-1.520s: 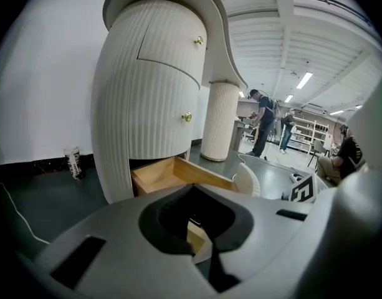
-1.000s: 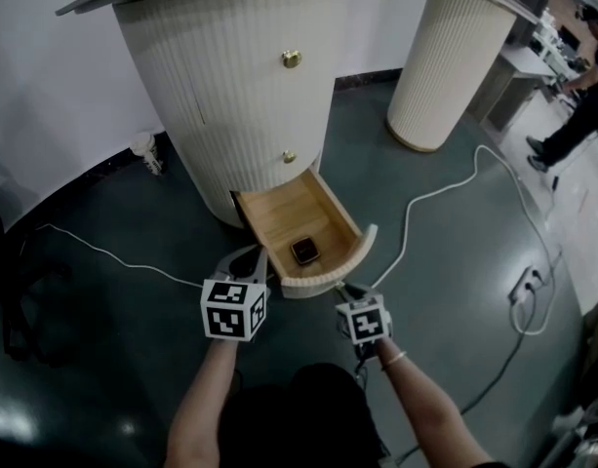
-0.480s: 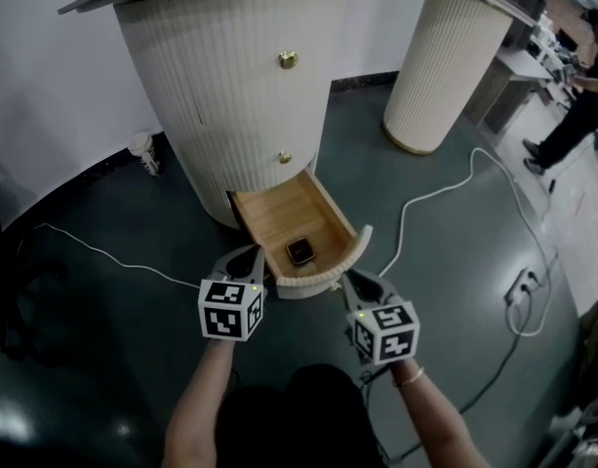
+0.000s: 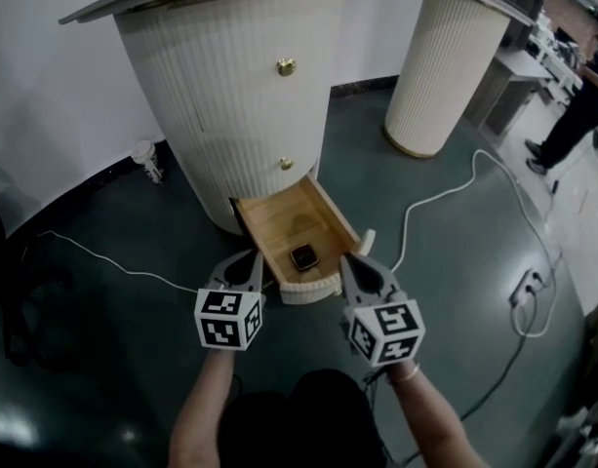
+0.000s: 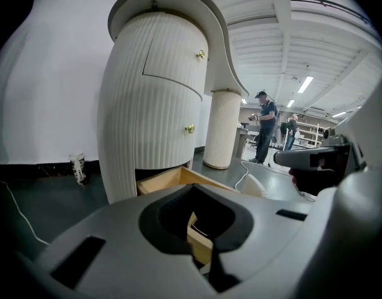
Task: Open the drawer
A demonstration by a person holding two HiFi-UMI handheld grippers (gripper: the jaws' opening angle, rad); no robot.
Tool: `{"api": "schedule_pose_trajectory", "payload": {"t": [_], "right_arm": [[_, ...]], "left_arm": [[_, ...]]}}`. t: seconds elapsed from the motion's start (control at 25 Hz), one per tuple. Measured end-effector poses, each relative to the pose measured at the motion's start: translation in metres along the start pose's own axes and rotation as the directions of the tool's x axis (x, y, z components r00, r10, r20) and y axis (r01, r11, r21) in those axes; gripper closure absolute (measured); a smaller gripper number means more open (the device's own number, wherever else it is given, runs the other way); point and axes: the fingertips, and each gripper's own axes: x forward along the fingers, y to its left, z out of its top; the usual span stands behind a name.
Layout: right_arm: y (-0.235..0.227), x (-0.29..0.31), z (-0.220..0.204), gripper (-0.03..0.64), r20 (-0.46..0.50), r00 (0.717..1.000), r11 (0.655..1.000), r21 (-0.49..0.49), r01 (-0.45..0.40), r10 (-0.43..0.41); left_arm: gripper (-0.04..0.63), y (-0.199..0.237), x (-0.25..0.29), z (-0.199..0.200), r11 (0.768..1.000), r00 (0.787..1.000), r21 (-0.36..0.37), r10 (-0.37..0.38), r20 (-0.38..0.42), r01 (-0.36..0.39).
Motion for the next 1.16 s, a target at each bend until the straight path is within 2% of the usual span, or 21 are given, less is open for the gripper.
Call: {"api": "schedule_pose_trajectory", "payload": {"t": [0.36, 1.16], "right_arm": [[-0.0065, 0.0011, 0.0104, 0.614, 0.047, 0.999, 0.999, 0.037, -0.005, 0.003], [-0.0103, 0.0021, 0.0012, 0.615, 0.04, 0.999, 0.998, 0.06, -0.012, 0.009]], "left_arm": [[0.592, 0.005, -0.0058, 0.0032, 1.0, 1.0, 0.019, 0.019, 0.015, -0.019], [0.592, 0.0082, -0.0064, 0.0004, 0.999, 0.999, 0.012, 0.033, 0.02, -0.033]]}}
